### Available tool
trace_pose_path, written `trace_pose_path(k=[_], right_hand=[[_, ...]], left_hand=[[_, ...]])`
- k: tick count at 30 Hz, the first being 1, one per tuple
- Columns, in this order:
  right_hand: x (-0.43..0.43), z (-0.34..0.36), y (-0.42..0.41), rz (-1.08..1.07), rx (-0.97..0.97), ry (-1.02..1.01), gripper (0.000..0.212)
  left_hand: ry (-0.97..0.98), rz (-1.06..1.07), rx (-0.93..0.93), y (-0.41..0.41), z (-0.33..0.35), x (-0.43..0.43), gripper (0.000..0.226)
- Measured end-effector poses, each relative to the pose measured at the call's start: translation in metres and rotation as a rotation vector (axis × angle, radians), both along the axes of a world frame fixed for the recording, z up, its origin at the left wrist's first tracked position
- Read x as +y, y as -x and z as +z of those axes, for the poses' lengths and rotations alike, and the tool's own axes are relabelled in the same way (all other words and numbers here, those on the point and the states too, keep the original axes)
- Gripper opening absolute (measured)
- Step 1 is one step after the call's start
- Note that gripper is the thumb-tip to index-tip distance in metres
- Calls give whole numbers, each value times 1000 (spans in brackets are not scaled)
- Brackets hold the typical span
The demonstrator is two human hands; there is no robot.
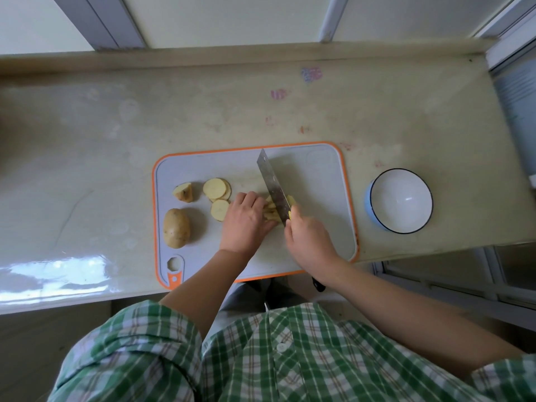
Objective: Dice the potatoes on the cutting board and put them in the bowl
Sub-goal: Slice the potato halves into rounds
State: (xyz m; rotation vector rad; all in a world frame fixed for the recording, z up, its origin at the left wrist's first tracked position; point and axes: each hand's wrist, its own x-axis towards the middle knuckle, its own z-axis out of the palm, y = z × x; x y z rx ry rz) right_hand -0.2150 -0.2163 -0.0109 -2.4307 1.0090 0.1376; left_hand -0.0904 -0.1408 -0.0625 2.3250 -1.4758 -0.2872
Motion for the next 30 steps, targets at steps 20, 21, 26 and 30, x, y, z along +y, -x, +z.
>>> trace_pose_path(k=[20, 21, 26, 30], right_hand=[[6, -8, -5, -13, 6, -41, 25], [5, -9, -5, -13, -1, -38, 29], [-7, -8, 1, -13, -47, -29, 35], [-5, 1, 1, 12, -57, -21, 33]], left_hand=[[-38, -1, 48, 0, -1, 0, 38], [-42, -3, 43, 0, -1, 0, 39], [-17, -16, 23, -4, 2, 7, 44], [24, -4, 6, -5, 2, 13, 38]])
